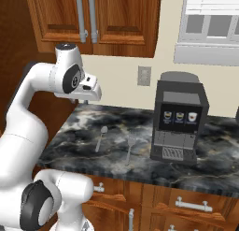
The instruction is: Take the fork and place it on the left side of the plate. Then take the spoon and place it on the right side of the plate. Make sure they're directly next to the plate.
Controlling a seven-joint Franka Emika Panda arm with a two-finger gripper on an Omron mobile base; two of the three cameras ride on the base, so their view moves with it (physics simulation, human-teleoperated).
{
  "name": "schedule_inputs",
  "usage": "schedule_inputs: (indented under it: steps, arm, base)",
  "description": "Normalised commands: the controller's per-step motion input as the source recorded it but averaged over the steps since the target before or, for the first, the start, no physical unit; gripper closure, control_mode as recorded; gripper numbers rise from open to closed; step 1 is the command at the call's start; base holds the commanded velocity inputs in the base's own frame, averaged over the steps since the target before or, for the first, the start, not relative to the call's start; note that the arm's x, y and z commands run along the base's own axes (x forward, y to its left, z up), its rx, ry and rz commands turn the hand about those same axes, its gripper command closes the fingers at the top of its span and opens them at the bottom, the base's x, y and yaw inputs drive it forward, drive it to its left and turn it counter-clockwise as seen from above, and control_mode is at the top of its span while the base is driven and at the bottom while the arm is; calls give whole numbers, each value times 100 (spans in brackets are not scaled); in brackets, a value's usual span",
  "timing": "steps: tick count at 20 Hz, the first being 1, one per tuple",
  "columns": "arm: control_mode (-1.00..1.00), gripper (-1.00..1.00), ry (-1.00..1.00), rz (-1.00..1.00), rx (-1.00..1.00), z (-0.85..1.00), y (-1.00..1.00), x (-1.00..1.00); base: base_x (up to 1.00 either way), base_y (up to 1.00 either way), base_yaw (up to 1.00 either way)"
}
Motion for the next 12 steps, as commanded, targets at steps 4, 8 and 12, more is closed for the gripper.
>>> schedule_inputs:
  steps: [4,8,12]
  arm:
    - [-100,-100,0,0,0,-8,-2,-21]
    - [-100,-100,0,0,0,-21,-34,-51]
    - [-100,-100,0,0,0,-25,-49,-50]
  base:
    - [0,0,0]
    - [0,0,0]
    - [0,0,0]
